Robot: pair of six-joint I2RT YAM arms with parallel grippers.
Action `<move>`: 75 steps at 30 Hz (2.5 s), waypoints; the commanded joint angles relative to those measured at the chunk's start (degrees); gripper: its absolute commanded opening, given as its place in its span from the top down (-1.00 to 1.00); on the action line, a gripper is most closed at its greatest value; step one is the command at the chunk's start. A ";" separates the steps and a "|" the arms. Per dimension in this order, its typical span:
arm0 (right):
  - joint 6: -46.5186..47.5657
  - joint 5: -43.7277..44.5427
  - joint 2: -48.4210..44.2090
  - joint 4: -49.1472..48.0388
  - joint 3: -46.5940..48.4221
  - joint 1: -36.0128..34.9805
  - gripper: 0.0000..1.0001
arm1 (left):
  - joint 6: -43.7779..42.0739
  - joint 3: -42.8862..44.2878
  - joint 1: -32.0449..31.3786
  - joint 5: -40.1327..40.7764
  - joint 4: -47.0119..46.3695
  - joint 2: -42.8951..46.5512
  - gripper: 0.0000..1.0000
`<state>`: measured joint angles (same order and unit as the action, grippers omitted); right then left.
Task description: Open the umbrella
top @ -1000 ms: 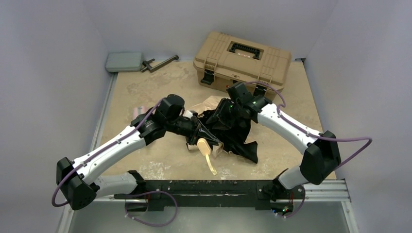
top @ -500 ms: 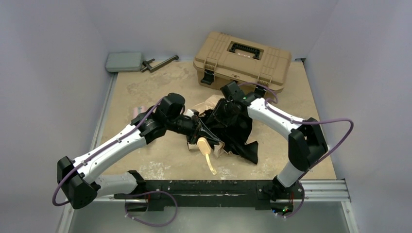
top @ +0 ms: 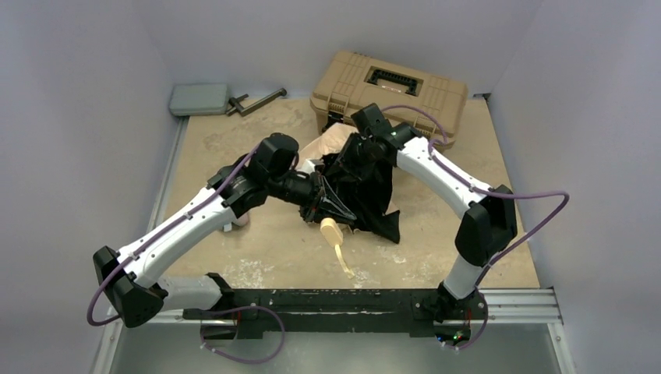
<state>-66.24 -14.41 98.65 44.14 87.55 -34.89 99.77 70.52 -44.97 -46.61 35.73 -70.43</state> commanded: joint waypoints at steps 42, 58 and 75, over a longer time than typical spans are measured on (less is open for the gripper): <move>9.44 27.52 -21.07 -28.03 10.58 -3.37 1.00 | -23.39 7.72 3.05 6.52 -6.67 -5.08 0.23; 1.95 25.75 -20.16 -29.84 9.63 -3.41 1.00 | -28.62 7.12 1.54 9.55 -10.95 -5.65 0.85; 1.30 5.11 -19.99 -32.97 5.01 3.27 0.32 | -26.34 11.87 2.09 13.57 -2.78 -2.84 1.00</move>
<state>-62.98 -3.18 81.69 18.39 91.74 -31.75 71.13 81.14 -43.77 -36.69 30.44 -73.91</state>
